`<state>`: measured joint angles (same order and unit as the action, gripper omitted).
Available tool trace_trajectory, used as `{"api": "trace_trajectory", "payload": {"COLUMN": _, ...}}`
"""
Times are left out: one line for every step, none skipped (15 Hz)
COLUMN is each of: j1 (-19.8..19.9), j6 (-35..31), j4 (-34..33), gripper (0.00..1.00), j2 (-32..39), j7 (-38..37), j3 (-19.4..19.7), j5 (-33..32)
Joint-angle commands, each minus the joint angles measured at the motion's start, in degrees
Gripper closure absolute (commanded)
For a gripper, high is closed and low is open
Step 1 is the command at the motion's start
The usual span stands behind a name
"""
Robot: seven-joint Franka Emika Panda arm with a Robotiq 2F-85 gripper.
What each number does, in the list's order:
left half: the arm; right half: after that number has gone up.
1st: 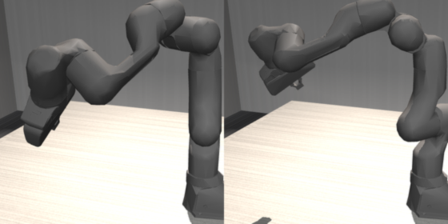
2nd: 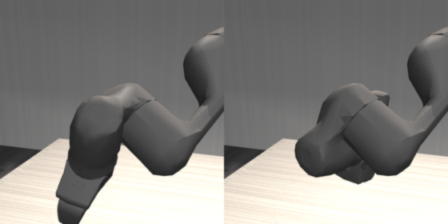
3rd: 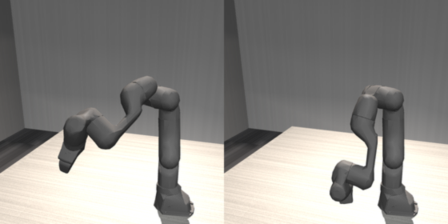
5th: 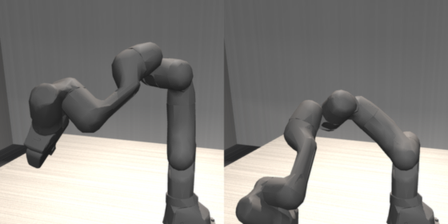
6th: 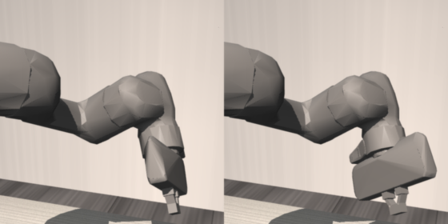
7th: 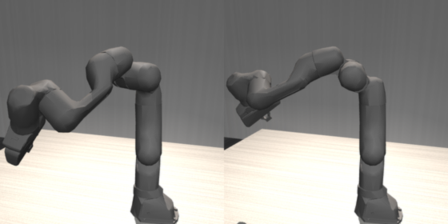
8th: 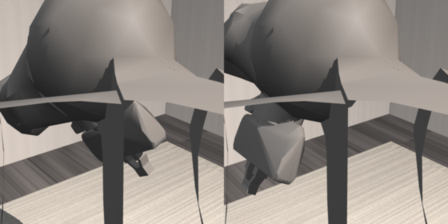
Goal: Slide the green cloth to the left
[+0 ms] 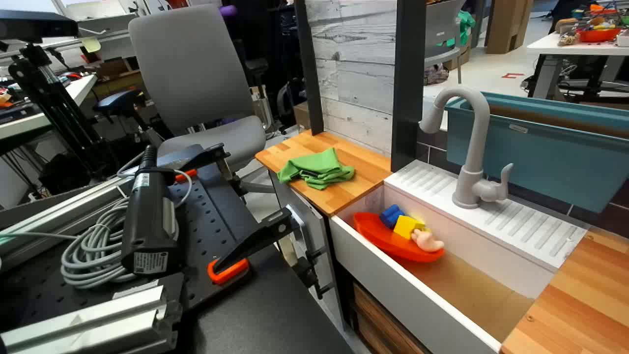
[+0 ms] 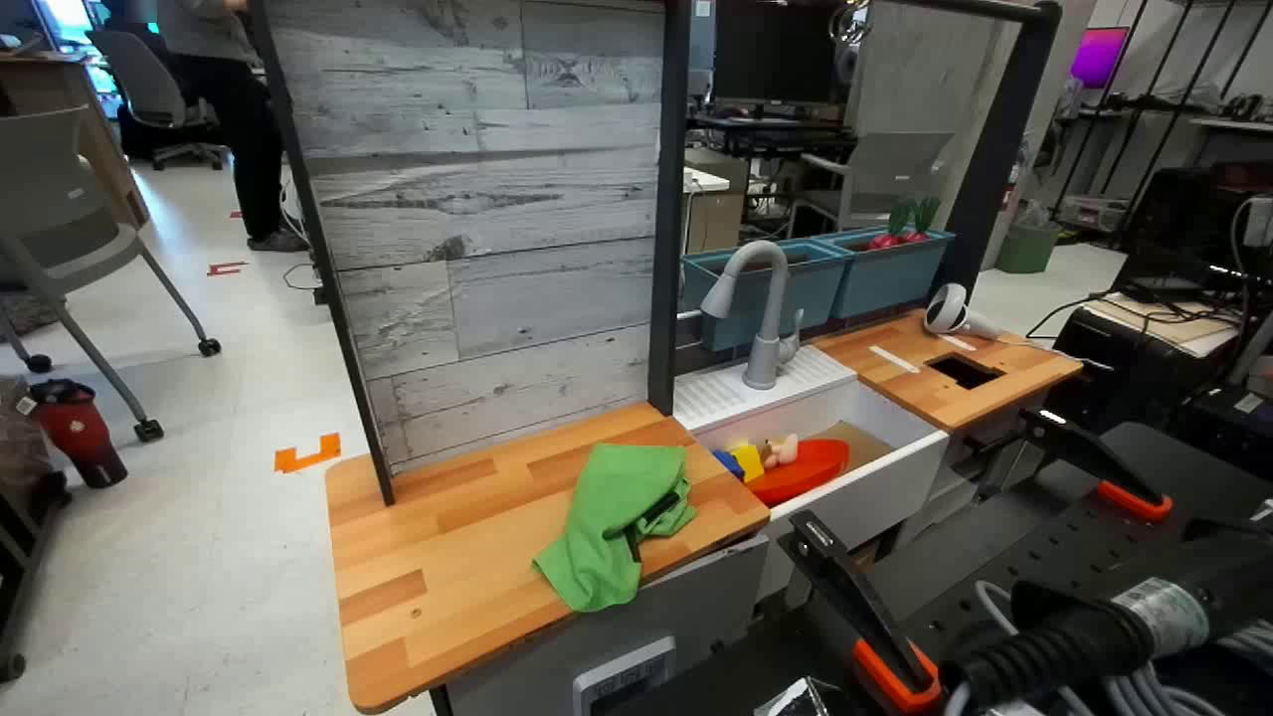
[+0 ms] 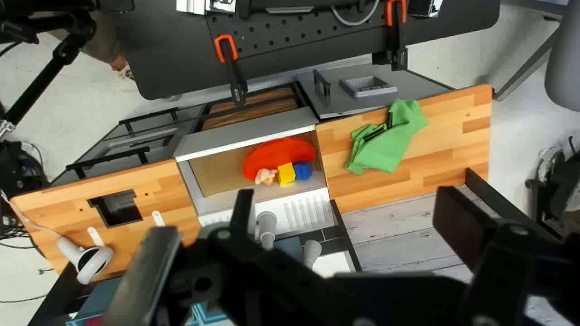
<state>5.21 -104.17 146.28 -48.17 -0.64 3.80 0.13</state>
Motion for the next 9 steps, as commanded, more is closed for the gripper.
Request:
{"api": "trace_trajectory", "payload": {"j1": -0.10, "j6": 0.14, "j4": -0.22, "gripper": 0.00, "j2": 0.05, "j7": -0.04, "j3": 0.08, "j5": -0.06}}
{"api": "trace_trajectory", "payload": {"j1": -0.10, "j6": 0.14, "j4": -0.29, "gripper": 0.00, "j2": 0.04, "j7": -0.04, "j3": 0.08, "j5": -0.06}}
{"api": "trace_trajectory", "payload": {"j1": -0.10, "j6": 0.14, "j4": -0.34, "gripper": 0.00, "j2": 0.04, "j7": -0.04, "j3": 0.08, "j5": -0.06}}
{"api": "trace_trajectory", "payload": {"j1": -0.10, "j6": 0.14, "j4": -0.35, "gripper": 0.00, "j2": 0.04, "j7": -0.04, "j3": 0.08, "j5": -0.06}}
{"api": "trace_trajectory", "payload": {"j1": -0.10, "j6": 0.14, "j4": -0.35, "gripper": 0.00, "j2": 0.04, "j7": -0.04, "j3": 0.08, "j5": -0.06}}
{"api": "trace_trajectory", "payload": {"j1": -0.10, "j6": 0.14, "j4": -0.35, "gripper": 0.00, "j2": 0.04, "j7": -0.04, "j3": 0.08, "j5": -0.06}}
{"api": "trace_trajectory", "payload": {"j1": -0.10, "j6": 0.14, "j4": -0.35, "gripper": 0.00, "j2": 0.04, "j7": -0.04, "j3": 0.08, "j5": -0.06}}
{"api": "trace_trajectory", "payload": {"j1": -0.10, "j6": 0.14, "j4": -0.35, "gripper": 0.00, "j2": 0.04, "j7": -0.04, "j3": 0.08, "j5": -0.06}}
{"api": "trace_trajectory", "payload": {"j1": -0.15, "j6": -0.20, "j4": 0.73, "gripper": 0.00, "j2": 0.55, "j7": 0.11, "j3": -0.12, "j5": -0.39}}
